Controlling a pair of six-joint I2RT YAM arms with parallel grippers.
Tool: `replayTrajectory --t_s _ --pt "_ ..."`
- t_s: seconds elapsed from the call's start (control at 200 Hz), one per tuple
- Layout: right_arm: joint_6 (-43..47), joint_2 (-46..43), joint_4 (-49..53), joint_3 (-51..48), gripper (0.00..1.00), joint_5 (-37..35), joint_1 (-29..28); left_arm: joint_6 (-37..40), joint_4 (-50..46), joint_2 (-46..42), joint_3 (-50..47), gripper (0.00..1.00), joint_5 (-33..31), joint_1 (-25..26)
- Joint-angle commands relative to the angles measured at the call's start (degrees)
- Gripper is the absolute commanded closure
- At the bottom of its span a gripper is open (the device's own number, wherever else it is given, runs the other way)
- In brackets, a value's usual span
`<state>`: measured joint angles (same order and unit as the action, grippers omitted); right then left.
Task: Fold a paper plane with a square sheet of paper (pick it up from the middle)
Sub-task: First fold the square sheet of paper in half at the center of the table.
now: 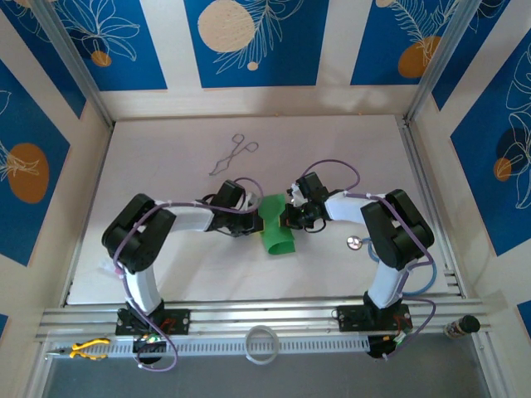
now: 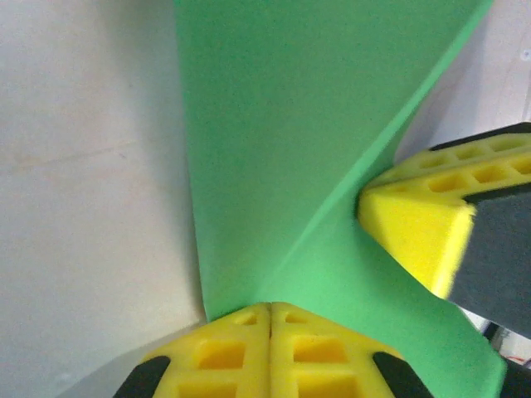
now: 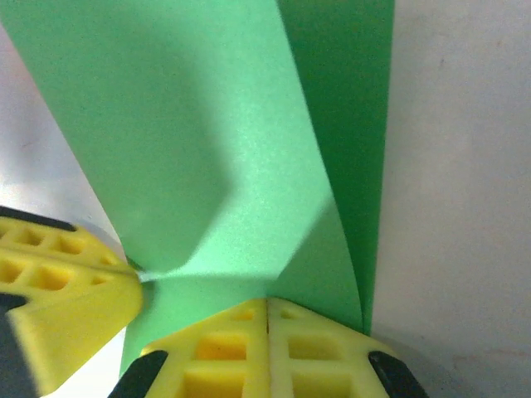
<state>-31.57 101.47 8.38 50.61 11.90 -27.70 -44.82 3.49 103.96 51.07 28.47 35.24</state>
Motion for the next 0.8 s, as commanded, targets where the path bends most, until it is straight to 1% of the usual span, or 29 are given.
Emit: replayTrajectory --t_s 0.0,0.12,0.37,0.59,0.65,0.795 --pt "-0.8 0.8 6.0 -2.0 1.0 -4.0 -0.2 -3.3 -1.7 -3.1 2.1 0.98 1.5 -0.4" --pt "-1.1 0.6 5.9 -2.0 1.0 -4.1 -0.2 -7.2 2.0 -2.7 1.3 0.98 4.1 0.3" --pt "-1.0 0.6 6.2 -2.2 1.0 -4.3 -0.2 -9.2 4.2 0.3 -0.3 0.97 4.8 1.4" --pt "-1.2 0.5 6.1 -2.8 1.0 -4.6 -0.3 -7.4 3.7 2.3 -4.0 0.97 2.4 1.5" --pt "-1.3 0.5 5.9 -3.0 1.0 -4.7 -0.3 -6.2 2.3 2.7 -4.6 0.97 1.6 1.5" --pt "-1.7 0.2 5.8 -3.4 1.0 -4.9 -0.2 -4.7 0.2 1.5 -4.8 0.97 0.7 1.5"
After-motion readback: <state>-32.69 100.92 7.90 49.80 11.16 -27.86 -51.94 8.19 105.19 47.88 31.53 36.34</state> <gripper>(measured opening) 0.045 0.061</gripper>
